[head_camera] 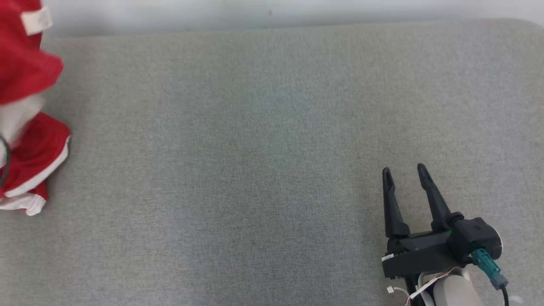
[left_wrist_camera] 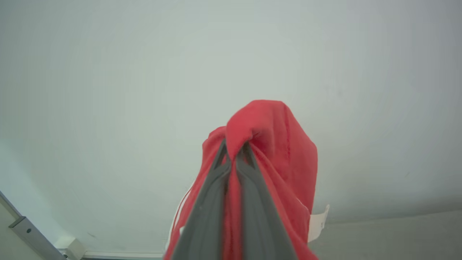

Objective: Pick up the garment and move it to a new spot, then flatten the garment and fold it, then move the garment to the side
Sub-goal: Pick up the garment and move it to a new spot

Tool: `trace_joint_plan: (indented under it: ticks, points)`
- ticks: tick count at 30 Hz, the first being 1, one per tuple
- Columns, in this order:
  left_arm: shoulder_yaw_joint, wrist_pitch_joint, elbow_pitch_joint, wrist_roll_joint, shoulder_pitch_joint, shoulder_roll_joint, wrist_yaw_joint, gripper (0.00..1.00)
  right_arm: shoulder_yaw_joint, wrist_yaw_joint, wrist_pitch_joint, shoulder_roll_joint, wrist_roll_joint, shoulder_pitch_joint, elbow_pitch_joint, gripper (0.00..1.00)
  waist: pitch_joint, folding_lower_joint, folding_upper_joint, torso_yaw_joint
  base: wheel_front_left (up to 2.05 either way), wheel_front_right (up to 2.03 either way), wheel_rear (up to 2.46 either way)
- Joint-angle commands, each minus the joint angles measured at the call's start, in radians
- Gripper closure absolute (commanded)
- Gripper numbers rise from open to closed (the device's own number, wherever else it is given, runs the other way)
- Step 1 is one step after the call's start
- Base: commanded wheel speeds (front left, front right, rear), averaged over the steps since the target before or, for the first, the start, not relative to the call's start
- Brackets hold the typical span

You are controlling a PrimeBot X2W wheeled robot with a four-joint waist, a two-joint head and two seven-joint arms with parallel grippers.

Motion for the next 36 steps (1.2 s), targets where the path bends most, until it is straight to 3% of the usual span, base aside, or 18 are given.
trace_joint_plan:
  ticks: [1,11,18,28,36]
  points:
    - [-0.013,-0.012,-0.038,-0.005,-0.025,-0.012,-0.004,1.00,0.006,-0.002,-0.001,0.003,0.015,0.011,0.004,0.00,-0.041,0.0002,0.0000,0.012,0.00,0.00,0.00]
    - [-0.120,0.031,-0.301,-0.061,-0.079,-0.097,-0.006,1.00,0.029,-0.002,-0.001,0.003,0.057,0.028,0.021,0.00,-0.095,0.0002,0.0000,-0.070,0.00,0.00,0.00]
    - [-0.186,0.063,-0.408,-0.107,-0.033,-0.220,0.007,1.00,0.033,-0.002,-0.001,0.003,0.082,0.040,0.025,0.00,-0.112,0.0002,0.0000,-0.175,0.00,0.00,0.00]
    - [-0.256,0.050,-0.443,-0.159,0.142,-0.349,0.046,1.00,0.013,-0.002,-0.001,0.003,0.095,0.056,0.022,0.00,-0.109,0.0002,0.0000,-0.286,0.00,0.00,0.00]
    - [-0.265,-0.027,-0.366,-0.192,0.381,-0.383,0.086,1.00,0.006,-0.002,-0.001,0.003,0.098,0.059,0.024,0.00,-0.097,0.0002,0.0000,-0.317,0.00,0.00,0.00]
